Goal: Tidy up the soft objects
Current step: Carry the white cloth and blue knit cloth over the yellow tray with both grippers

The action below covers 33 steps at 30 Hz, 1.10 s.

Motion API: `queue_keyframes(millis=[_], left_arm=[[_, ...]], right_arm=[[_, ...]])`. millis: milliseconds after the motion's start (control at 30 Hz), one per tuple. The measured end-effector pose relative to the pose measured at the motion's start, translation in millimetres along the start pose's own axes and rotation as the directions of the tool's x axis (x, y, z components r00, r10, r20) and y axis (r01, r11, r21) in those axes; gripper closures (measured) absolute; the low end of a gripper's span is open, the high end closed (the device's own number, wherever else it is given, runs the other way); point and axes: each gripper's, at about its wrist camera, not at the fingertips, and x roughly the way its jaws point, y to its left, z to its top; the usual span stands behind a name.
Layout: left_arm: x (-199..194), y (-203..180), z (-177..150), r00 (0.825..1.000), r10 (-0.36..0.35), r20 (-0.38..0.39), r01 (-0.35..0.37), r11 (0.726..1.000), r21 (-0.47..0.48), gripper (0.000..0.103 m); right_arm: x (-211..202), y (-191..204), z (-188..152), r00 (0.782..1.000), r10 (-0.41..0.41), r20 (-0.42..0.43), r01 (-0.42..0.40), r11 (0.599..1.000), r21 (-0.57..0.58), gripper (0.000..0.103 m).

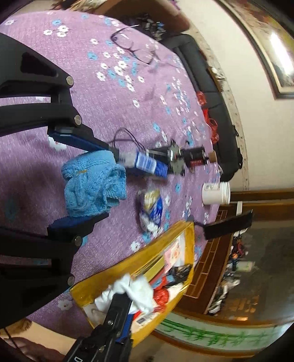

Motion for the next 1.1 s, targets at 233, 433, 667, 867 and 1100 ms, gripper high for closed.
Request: queue_keyframes(millis=[233,433,667,867,1100], left_arm=[[-4,43,0,1.000,-0.010,-0.019,0.008,0.992,-0.125,0.053],[-4,44,6,0.999,-0.033,-0.026,0.029,0.989,-0.146,0.053],[2,-14,29,0.991,-0.130,-0.039,0.128,0.991,-0.041,0.053],[13,-79,52,0.972,-0.230,-0.055,0.233,0.971,0.048,0.053],[37,-141,60,0.945,-0.304,-0.120,0.316,0.943,0.104,0.053]], right_arm=[[1,-6,0,1.000,0.009,-0.001,-0.009,1.000,0.020,0.084],[1,-16,-1,1.000,0.013,-0.001,-0.013,0.999,0.045,0.084],[-11,-47,3,1.000,-0.004,0.031,0.001,0.993,0.117,0.084],[-32,-95,10,0.993,-0.093,0.075,0.075,0.975,0.208,0.084],[-34,-144,16,0.981,-0.189,0.047,0.168,0.943,0.286,0.084]])
